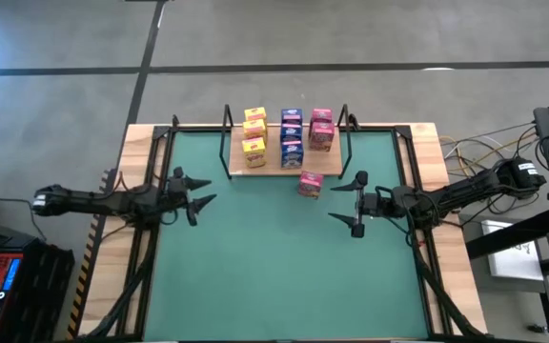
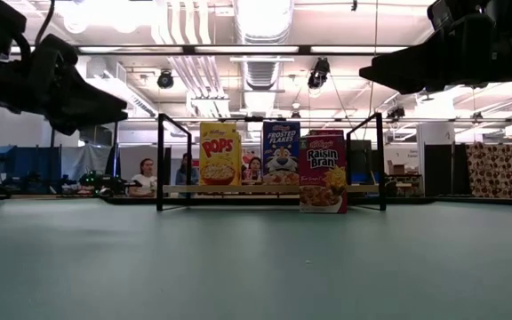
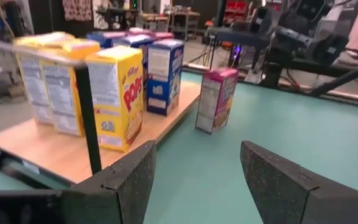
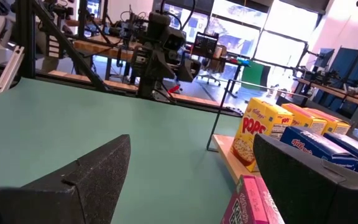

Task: Stack cereal on shelf
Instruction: Put the pink cereal box on the shelf aligned with the other pink cereal boxes

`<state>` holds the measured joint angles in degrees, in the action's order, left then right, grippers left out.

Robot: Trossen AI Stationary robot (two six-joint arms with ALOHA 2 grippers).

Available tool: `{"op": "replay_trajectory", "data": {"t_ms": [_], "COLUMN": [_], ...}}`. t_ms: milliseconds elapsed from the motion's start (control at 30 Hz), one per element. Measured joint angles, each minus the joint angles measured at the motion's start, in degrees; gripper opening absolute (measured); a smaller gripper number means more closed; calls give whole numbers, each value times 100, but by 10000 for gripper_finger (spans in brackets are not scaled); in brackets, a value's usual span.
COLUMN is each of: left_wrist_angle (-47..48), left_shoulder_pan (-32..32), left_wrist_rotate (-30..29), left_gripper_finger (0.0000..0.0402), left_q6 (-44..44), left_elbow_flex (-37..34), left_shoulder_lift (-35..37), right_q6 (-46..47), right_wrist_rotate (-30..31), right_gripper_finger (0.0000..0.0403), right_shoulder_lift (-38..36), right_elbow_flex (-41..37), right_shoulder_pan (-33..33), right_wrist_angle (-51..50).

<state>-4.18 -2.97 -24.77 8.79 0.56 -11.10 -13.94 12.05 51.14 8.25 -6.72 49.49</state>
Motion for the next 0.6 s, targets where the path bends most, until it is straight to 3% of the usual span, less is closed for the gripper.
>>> {"op": "replay_trajectory", "data": {"t_ms": [167,600], "left_wrist_angle": [3,14], "left_shoulder_pan": [1,1], "left_wrist_rotate": [0,-6], "left_gripper_finger": [218,218], "left_q6": [-564,-593], "left_elbow_flex": [0,127], "left_shoulder_lift": [236,239], "right_q6": [0,-2], "right_wrist_rotate": [0,0], "right_gripper_finger": [327,327], "right_shoulder_lift": [1,0], "right_elbow_flex": [0,0], "right_shoulder_pan": [2,2], "right_wrist_angle": [0,-1]}}
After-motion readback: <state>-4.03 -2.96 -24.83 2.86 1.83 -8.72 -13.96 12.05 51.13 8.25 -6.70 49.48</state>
